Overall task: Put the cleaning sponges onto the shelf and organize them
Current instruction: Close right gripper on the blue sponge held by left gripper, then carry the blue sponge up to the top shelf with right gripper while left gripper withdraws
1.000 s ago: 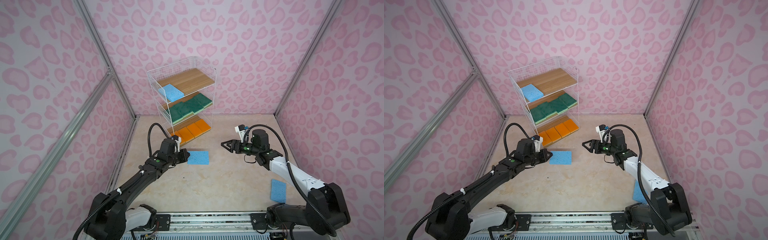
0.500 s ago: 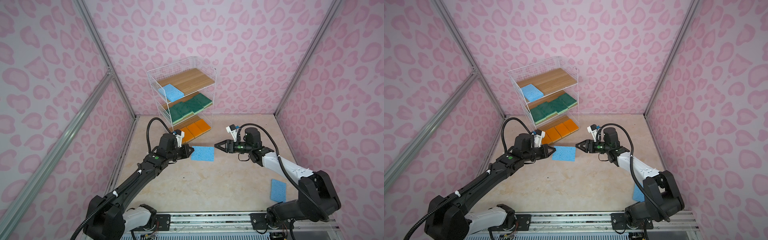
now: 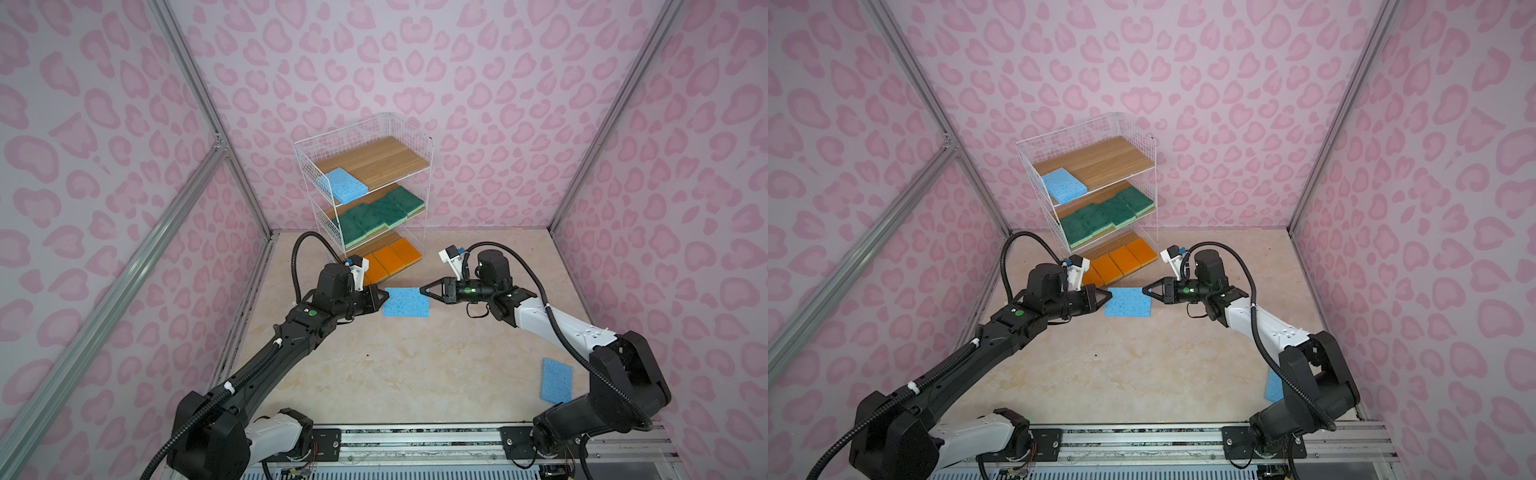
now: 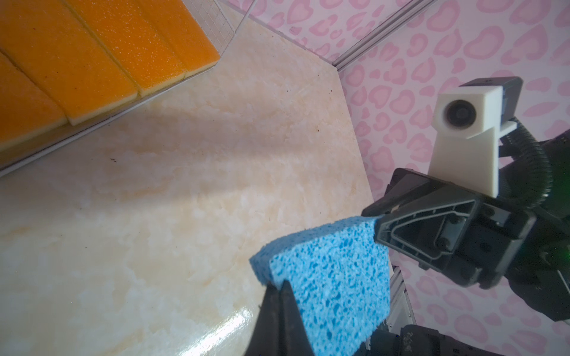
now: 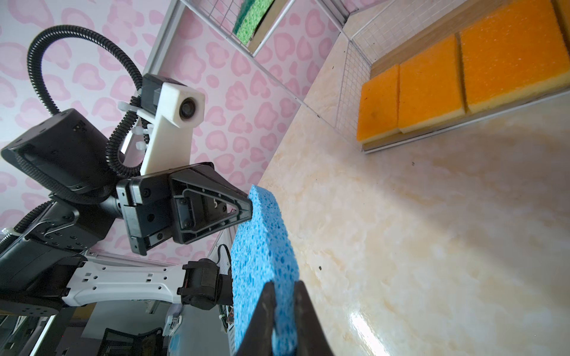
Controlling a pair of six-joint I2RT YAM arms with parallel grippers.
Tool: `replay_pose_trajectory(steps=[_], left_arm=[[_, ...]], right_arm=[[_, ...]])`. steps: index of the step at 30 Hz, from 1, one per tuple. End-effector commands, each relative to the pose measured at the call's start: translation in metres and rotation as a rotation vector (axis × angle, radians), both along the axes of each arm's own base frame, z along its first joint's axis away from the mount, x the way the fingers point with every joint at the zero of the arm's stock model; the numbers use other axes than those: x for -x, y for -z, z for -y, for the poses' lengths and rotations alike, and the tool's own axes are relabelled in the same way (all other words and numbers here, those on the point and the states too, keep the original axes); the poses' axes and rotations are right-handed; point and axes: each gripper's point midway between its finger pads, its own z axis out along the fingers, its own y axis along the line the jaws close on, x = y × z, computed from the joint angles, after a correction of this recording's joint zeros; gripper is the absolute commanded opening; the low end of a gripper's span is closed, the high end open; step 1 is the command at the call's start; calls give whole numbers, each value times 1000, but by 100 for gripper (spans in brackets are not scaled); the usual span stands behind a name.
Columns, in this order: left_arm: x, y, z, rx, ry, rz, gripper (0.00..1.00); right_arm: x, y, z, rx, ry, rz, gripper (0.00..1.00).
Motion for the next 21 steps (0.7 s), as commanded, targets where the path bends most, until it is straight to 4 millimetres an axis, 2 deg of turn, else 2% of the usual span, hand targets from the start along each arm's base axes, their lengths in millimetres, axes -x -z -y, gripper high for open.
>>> replay_pose_trajectory(steps=[1,3,5,6,7,9,11,12,15,21], left_arm=[[-3,-11,-4,19,-35,39,10],[-3,-13,-9,19,-60,53,12],[-3,-15,-10,21,-66,63,19],[-2,-16,-10,21,-65,65,28],[-3,-16,-11,18,-71,65,41],[-5,-15,-20,2,-126,67,53],[-4,-18,-30,-15,-168,92,77],[-3,-19,-34,-24,-183,102,81],[1,-17,-45,-64,-218,116,84],[11,1,-69,-141,-297,98,85]], right_arm=[[4,-9,-2,-14,-10,30,8],[6,-12,-3,-12,-6,37,5],[7,-14,-3,-13,-2,41,3],[7,-16,-2,-14,2,42,2],[6,-19,-2,-15,7,50,1],[5,-24,-1,-12,20,62,0],[4,-30,1,-7,33,76,0],[3,-33,2,-5,40,84,0],[1,-46,6,4,62,111,0],[-11,-89,21,29,152,195,0]])
